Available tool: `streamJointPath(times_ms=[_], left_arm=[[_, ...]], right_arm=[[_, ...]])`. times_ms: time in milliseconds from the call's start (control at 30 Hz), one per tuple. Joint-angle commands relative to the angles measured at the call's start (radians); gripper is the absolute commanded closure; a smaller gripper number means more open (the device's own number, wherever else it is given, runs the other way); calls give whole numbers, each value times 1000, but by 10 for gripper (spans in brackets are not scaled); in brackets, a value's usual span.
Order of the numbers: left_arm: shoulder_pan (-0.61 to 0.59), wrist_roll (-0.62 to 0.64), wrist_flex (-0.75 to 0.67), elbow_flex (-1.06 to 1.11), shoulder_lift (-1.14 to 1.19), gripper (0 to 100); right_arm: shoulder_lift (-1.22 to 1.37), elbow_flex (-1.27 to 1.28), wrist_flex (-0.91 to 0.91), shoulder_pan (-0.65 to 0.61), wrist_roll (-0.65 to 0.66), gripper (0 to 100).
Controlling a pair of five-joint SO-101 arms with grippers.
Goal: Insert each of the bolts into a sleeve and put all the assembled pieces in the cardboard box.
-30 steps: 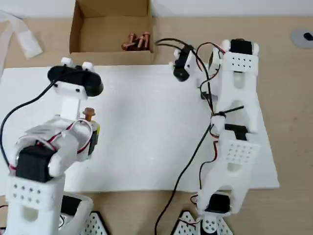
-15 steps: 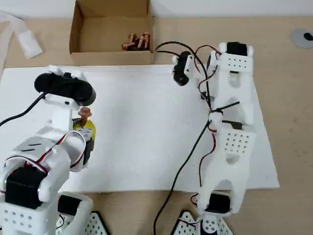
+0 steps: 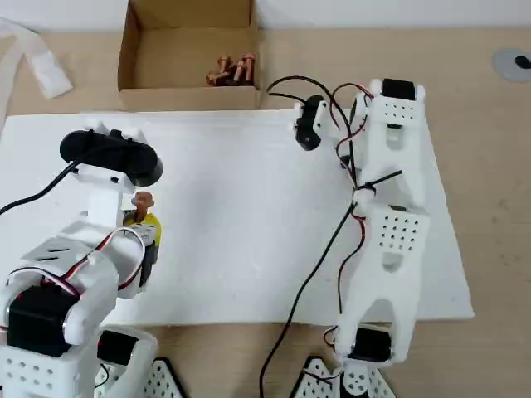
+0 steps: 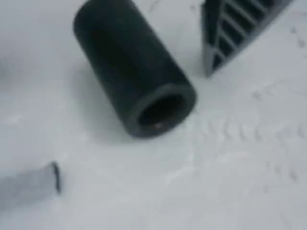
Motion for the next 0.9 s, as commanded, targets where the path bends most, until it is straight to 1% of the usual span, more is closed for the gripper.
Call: streamJointPath(times_ms=[0, 67, 133, 267, 367, 533, 700, 767, 867], left_arm=[[5, -2, 3, -5, -10, 991], [3, -2, 3, -5, -10, 991], [0, -2, 5, -5, -10, 991], [5, -2, 31, -6, -10, 991], [-2, -2, 46, -8, -10, 991], [-2, -6, 51, -9, -30, 990], [-2, -8, 51, -6, -113, 992], [-2, -9, 51, -6, -136, 993], [-2, -9, 52, -6, -150, 993]], right_arm=[[2, -30, 8, -10, 14, 631], [4, -30, 29, -27, 15, 632], [4, -30, 57, -44, 15, 661], [7, -19, 69, -68, 15, 809], [19, -7, 71, -82, 15, 885], [41, -10, 100, -91, 15, 898], [44, -15, 117, -91, 15, 980], [44, -15, 117, -90, 15, 966], [44, -10, 117, -88, 12, 920]])
